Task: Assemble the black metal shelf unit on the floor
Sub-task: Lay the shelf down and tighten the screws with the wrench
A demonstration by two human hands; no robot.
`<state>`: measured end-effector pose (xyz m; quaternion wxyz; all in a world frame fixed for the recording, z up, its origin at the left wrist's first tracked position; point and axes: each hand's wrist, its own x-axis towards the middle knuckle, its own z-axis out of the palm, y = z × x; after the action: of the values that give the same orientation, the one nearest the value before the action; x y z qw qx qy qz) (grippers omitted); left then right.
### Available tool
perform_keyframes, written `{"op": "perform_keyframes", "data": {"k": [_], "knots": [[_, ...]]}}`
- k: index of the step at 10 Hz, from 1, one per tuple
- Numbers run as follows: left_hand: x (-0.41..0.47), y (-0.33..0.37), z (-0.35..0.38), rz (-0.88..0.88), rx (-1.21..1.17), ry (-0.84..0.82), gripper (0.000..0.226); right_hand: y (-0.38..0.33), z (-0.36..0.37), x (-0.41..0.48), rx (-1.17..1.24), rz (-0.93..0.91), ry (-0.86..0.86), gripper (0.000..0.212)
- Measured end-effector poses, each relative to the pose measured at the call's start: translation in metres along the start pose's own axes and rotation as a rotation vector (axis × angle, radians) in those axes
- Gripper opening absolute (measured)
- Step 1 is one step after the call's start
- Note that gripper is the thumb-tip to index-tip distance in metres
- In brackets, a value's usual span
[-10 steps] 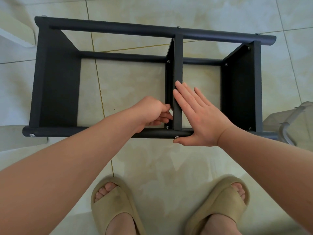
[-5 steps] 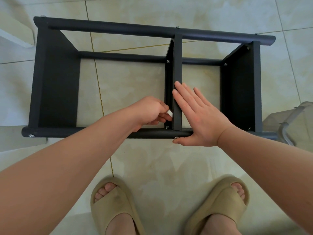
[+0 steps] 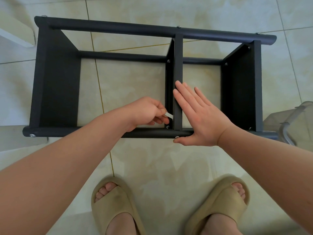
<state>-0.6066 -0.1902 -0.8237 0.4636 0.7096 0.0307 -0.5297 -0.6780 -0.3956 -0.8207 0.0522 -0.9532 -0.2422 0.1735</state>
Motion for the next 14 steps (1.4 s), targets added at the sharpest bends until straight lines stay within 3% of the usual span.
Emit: {"op": "perform_keyframes", "data": {"k": [12,14], "knots": [[-0.0084,-0.0065,-0.0061,0.089,0.361,-0.147,0.016,0.0004,0.0008,-0.0001,-0.002,0.005,0.008,0.122],[-0.0058,-0.0082,-0.0112,0.088,0.380,-0.057,0.012,0.0005,0.0011,0.0001,-0.008,0.006,0.005,0.122]]}}
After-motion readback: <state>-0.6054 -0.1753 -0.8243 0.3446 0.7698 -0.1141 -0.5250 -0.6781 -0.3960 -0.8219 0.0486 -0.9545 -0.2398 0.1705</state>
